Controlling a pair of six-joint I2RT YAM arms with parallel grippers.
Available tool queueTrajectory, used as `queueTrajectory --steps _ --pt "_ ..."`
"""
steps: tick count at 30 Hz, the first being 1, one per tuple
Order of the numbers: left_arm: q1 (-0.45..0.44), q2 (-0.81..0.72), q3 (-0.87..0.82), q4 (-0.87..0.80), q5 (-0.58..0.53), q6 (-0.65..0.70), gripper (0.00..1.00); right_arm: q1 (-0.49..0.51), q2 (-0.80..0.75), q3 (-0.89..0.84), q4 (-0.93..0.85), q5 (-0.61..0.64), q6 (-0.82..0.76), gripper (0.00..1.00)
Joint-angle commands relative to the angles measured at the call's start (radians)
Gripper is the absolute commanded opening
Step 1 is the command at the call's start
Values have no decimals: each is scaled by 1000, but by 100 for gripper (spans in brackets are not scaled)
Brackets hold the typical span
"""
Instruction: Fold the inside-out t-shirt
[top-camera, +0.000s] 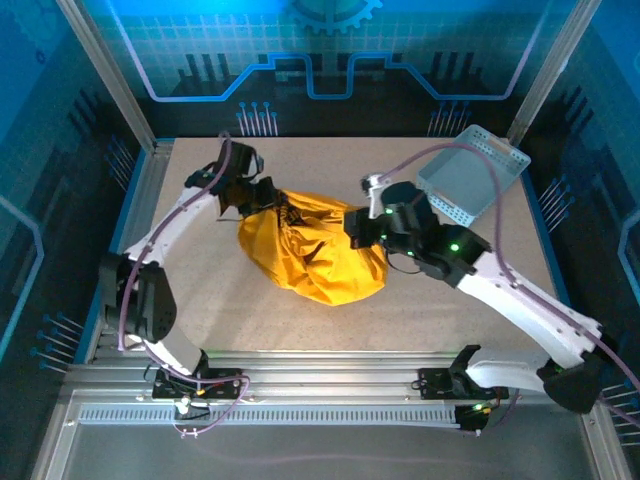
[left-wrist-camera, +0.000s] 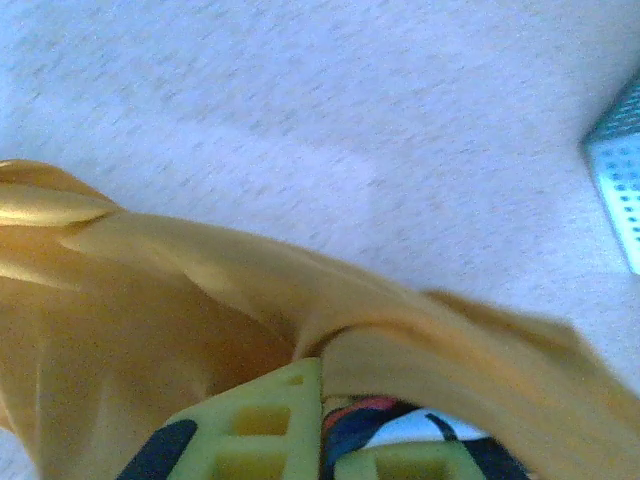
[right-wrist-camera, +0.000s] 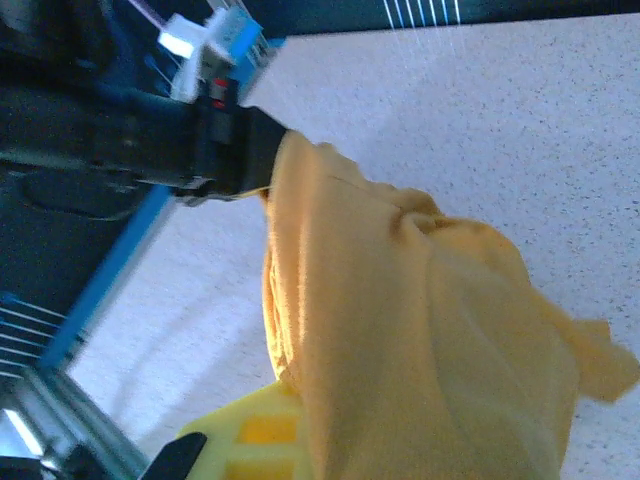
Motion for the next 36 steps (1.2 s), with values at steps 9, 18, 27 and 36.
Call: queueTrajectory --steps 9,18,27,36 --pt "-207 -173 -178 45 -182 111 72 -158 -3 -141 76 -178 146 0" --pt "-434 -323 -452 216 -204 222 88 -150 -4 -153 100 -183 143 0" --pt "-502 -136 -366 222 -422 227 82 -124 -30 -121 62 -156 138 0" --pt "-494 -151 -251 231 -555 276 0 -157 -23 -117 -73 -8 100 0"
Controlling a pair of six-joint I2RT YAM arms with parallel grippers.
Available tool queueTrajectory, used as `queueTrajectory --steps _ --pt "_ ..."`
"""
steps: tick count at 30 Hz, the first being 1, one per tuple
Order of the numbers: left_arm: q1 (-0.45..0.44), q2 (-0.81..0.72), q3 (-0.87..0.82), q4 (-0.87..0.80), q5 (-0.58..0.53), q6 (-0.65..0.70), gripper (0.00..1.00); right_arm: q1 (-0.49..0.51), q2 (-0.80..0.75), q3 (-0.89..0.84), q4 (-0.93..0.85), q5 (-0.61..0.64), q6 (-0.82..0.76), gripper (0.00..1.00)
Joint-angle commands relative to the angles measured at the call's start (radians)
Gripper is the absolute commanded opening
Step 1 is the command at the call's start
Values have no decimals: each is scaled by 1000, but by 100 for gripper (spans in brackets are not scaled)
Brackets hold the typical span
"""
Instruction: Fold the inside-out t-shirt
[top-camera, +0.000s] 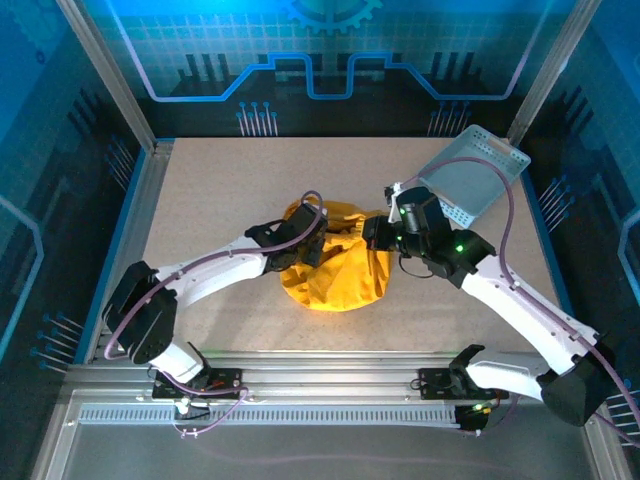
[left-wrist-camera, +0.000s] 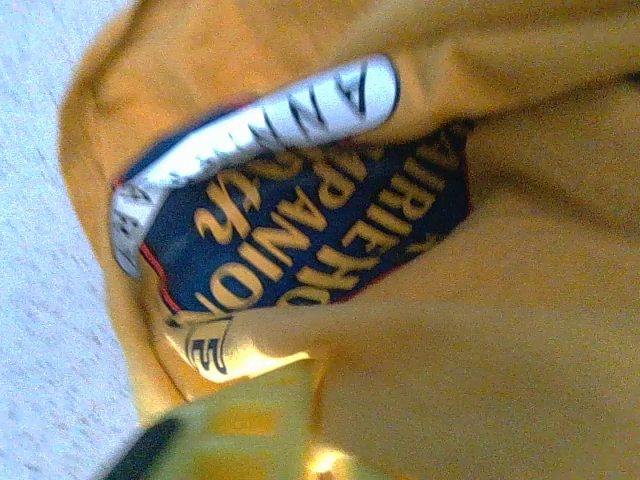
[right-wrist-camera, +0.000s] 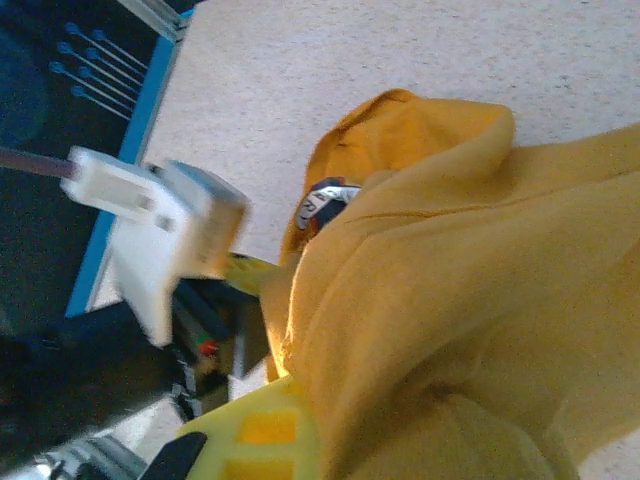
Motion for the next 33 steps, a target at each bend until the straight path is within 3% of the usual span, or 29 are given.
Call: queueTrajectory --steps 1,5,11,13,16,19,20,23,25,28,33 --pt "3 -75 69 21 -60 32 0 -21 6 43 -77 85 -40 0" --pt "7 -180 133 -16 -7 56 0 -51 41 96 -116 131 -95 0" --pt "15 -409 151 -7 240 57 0 -100 118 287 -175 178 -190 0" --pt "66 -449 94 21 343 20 0 -125 162 332 -202 200 -190 0" --pt "180 -400 26 -13 410 -58 0 -146 248 353 -237 221 -185 0" --pt "274 -251 30 -115 487 -103 0 -148 361 361 -269 238 -199 2" --pt "276 -205 37 -140 484 -99 0 -148 393 358 -268 230 -207 10" --pt "276 -76 95 -221 471 -104 0 -146 437 341 -263 228 -219 47" --pt "276 -37 112 -214 473 -120 0 -121 401 307 -227 211 -253 63" --pt "280 -11 126 -177 475 -140 0 -32 322 247 -157 186 -311 74" --pt "283 15 147 -144 483 -156 0 103 374 172 -51 72 -329 74"
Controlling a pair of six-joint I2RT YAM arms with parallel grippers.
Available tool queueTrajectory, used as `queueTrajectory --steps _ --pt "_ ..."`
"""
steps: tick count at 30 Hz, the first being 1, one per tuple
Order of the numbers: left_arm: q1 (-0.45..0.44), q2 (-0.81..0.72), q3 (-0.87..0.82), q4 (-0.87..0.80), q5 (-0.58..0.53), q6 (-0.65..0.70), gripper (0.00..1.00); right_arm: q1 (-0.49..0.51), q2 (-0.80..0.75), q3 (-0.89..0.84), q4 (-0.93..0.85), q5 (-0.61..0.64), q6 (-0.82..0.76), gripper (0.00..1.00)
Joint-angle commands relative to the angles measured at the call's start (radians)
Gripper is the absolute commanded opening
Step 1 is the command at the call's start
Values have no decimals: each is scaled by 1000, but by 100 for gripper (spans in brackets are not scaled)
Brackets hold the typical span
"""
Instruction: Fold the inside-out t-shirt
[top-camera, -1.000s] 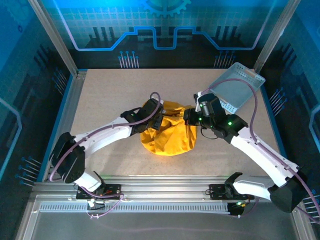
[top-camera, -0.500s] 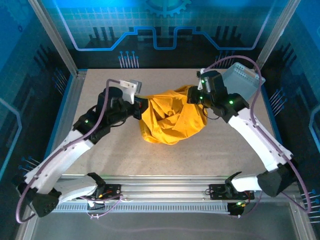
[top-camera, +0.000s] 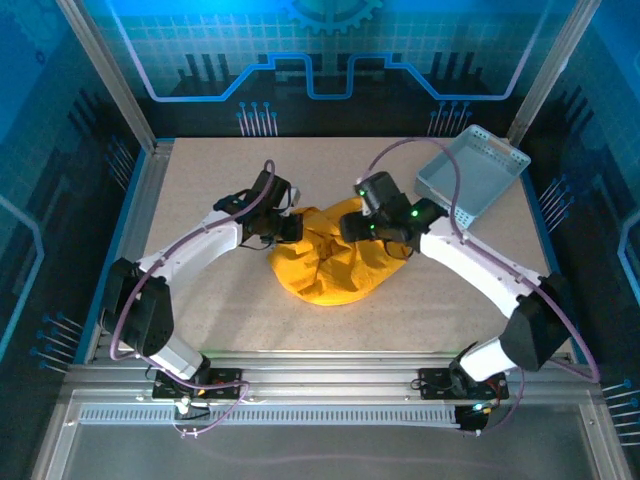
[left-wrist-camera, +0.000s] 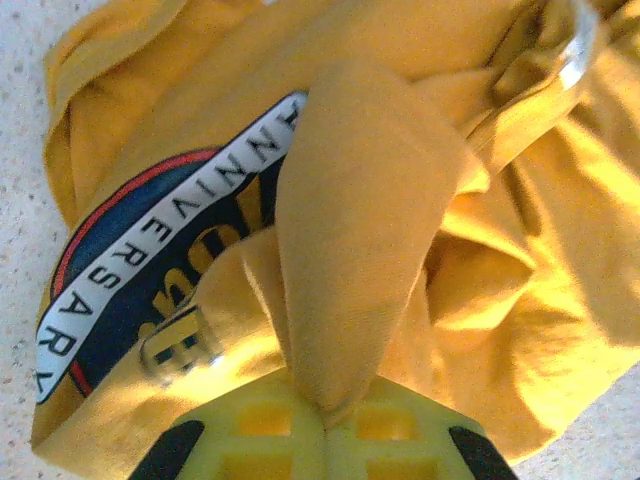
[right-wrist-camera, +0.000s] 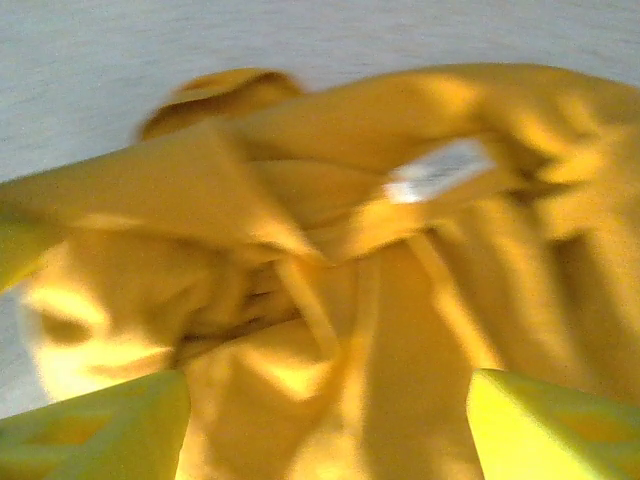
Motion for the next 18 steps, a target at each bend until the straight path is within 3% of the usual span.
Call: queueTrajectory --steps 1,11,14,15,16,18 --pt "8 6 34 16 25 -32 0 58 80 -27 74 -46 -29 73" --pt "28 -9 2 -9 -26 -38 0 29 350 60 58 176 29 69" --pt "36 -15 -10 5 -20 -47 0 4 421 94 55 208 31 63" --pt "42 -18 -13 10 -17 -53 0 -4 437 104 57 198 28 52" --pt "52 -21 -13 12 -11 -58 0 -12 437 105 67 168 25 34" --pt "74 -34 -11 10 -6 -70 0 -15 389 81 101 108 15 12"
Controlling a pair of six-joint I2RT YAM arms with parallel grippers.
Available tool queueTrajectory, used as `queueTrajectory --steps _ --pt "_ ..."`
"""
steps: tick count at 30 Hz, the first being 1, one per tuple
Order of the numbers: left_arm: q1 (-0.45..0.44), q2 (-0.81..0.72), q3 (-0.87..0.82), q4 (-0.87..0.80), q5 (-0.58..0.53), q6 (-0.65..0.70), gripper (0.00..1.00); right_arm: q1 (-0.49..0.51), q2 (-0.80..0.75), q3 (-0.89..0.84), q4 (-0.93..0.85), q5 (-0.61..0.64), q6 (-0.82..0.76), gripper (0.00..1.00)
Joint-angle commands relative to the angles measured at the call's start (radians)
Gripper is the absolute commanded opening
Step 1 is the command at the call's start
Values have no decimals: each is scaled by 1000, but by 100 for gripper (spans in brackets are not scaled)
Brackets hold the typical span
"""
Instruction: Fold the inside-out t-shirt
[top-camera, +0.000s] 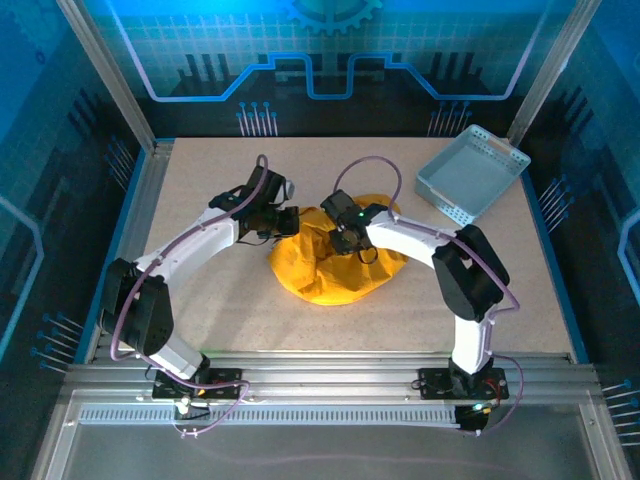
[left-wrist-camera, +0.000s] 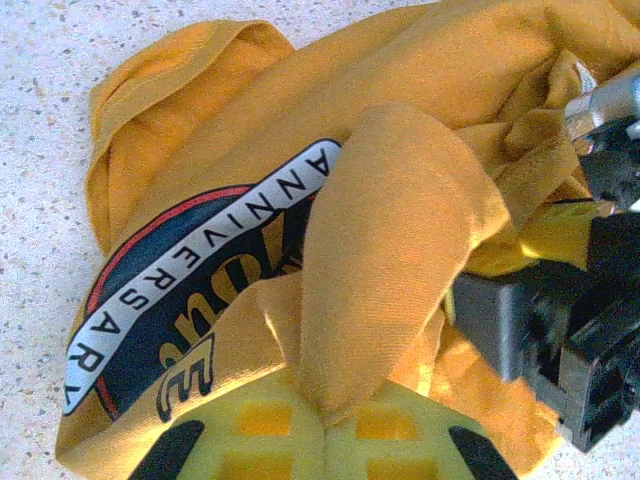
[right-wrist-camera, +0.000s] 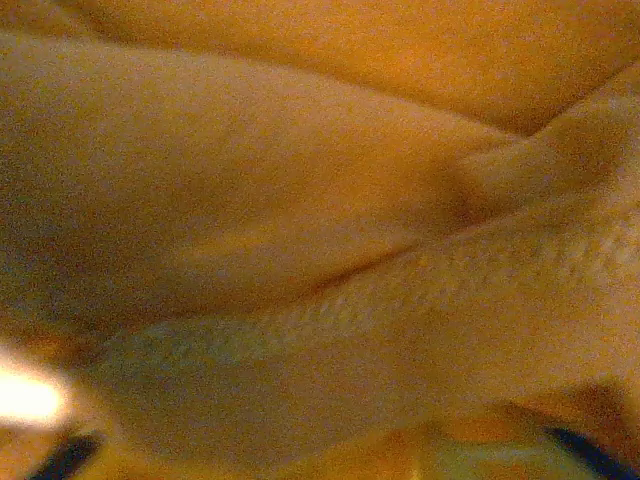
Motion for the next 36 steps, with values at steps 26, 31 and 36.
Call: queueTrajectory --steps 26,31,36 --pt "-99 -47 60 -208 -359 -83 78 -117 -359 -347 179 -227 203 0" --pt "-190 -78 -39 -177 -295 -198 78 -75 -384 -292 70 -115 140 28" --pt "-200 -24 -113 -76 -227 -278 69 34 -422 -174 -26 14 39 49"
